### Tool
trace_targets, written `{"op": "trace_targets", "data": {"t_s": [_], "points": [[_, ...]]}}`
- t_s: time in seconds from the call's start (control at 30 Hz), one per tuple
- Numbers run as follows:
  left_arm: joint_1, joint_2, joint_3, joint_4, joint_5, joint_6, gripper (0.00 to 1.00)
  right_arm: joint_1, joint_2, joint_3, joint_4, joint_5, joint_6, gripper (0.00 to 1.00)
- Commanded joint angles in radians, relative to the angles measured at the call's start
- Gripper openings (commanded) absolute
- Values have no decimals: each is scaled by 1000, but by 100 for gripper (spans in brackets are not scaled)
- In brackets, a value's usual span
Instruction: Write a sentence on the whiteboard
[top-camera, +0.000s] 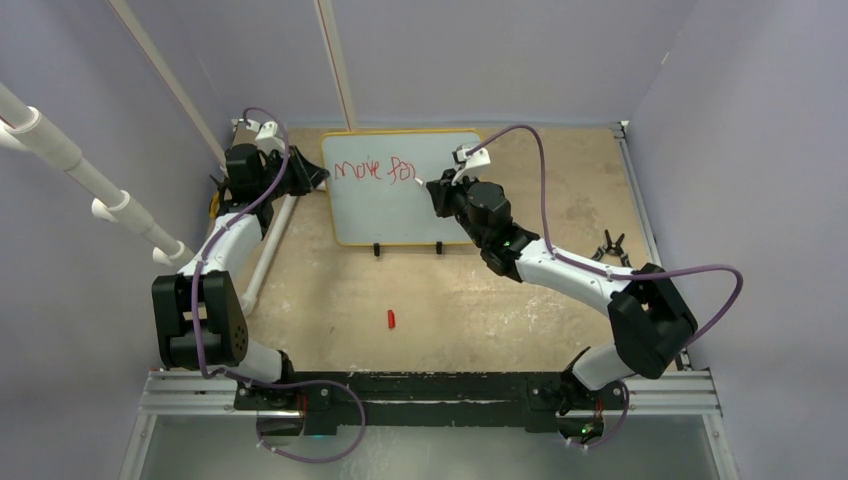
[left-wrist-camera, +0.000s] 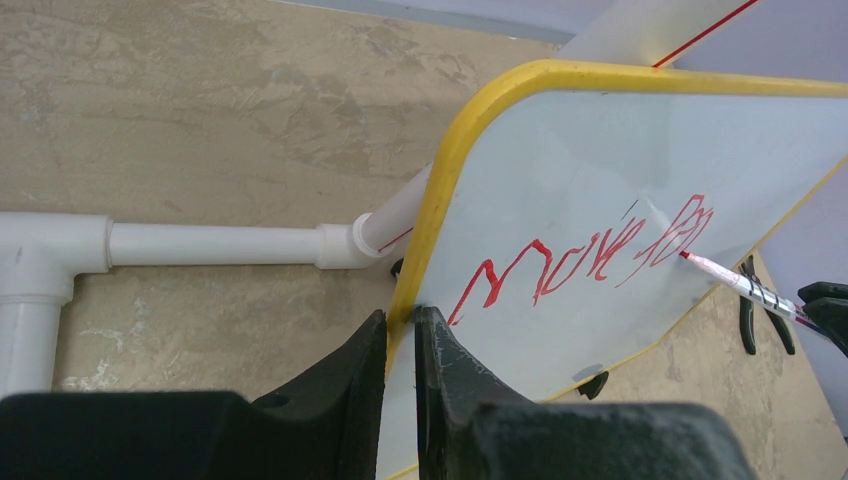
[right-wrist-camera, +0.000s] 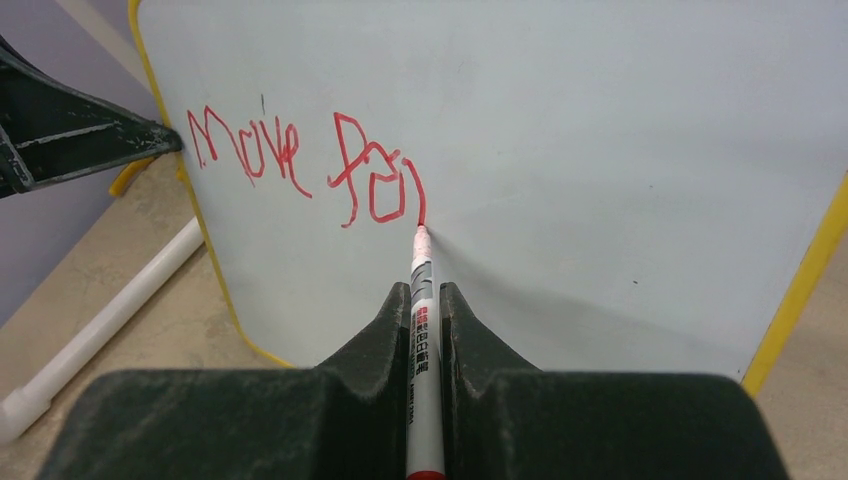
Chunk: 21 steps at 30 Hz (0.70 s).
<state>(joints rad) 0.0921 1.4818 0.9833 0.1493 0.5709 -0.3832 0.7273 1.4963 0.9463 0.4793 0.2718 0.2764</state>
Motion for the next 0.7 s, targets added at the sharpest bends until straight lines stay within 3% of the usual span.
{"op": "trace_targets", "data": {"t_s": [0.0,0.67], "points": [[-2,-23,1,30,13,-2,15,-6,-4,51,36,42,-14,0],[0,-22,1,30,15,-2,15,-6,-6,64,32,97,-14,0]]}}
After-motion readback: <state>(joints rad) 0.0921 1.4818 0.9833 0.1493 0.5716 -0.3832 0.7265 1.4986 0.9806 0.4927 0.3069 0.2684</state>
